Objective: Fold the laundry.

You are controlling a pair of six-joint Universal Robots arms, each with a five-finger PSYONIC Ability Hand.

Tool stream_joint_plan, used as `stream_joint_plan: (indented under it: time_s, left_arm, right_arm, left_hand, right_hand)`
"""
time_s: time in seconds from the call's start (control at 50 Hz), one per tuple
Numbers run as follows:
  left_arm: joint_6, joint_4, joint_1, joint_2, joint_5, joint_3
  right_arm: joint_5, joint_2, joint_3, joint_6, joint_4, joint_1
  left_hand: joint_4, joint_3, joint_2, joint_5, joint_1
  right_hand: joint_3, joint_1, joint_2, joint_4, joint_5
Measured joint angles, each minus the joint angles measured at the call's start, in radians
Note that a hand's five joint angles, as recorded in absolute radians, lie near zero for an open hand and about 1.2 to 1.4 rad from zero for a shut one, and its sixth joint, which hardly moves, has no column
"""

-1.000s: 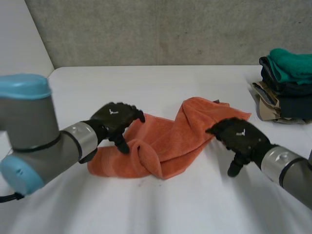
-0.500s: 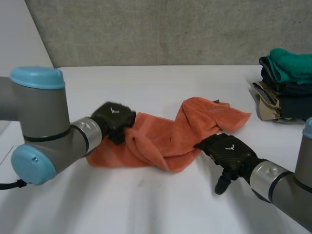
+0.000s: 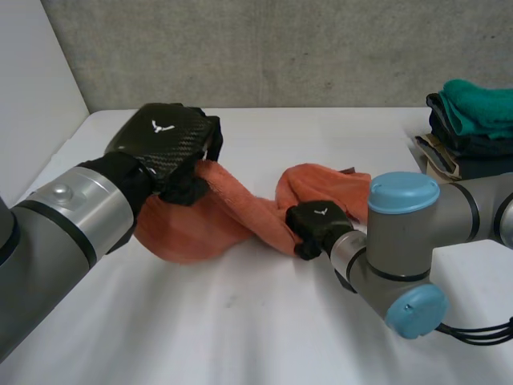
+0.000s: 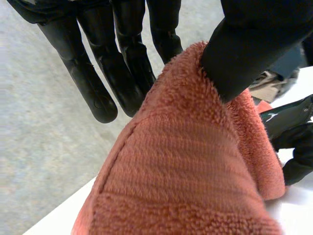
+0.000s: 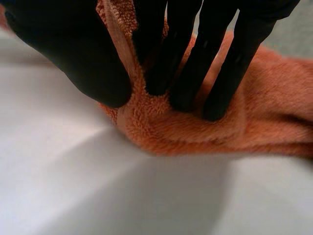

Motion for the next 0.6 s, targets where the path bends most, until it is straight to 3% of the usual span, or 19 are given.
stream_joint_plan:
  time_s: [0.18, 0.38, 0.5, 0.6]
  left_arm:
    - [-0.035, 0.063, 0.001, 0.061, -0.082, -0.021]
    - [-0.047, 0.081, 0.009, 0.13, -0.09, -0.057]
    - [-0.039, 0.127, 0.034, 0.096, -0.091, -0.12]
    - [-0.035, 0.174, 0.064, 0.017, -0.088, -0.184]
  right_arm:
    - [-0.002, -0.174, 0.027, -0.032, -0.026, -0.059]
    - [-0.096, -0.385, -0.02, -0.28, -0.017, -0.171]
    - [-0.144, -0.414, -0.058, -0.352, -0.035, -0.17]
    - [-0.22, -0.334, -0.074, -0.37, -0.101, -0.145]
  left_hand:
    - [0.0, 0.0, 0.0, 0.0, 0.0]
    - [0.0, 0.0, 0.0, 0.0, 0.0]
    - [0.001, 0.0, 0.001, 0.007, 0.0]
    - [0.003, 0.0, 0.001, 0.007, 0.0]
  right_hand:
    - [0.013, 0.0, 0.0, 0.019, 0.011]
    - [0.018, 0.0, 0.0, 0.022, 0.018]
    - [0.018, 0.0, 0.0, 0.022, 0.026]
    - [0.018, 0.0, 0.0, 0.022, 0.028]
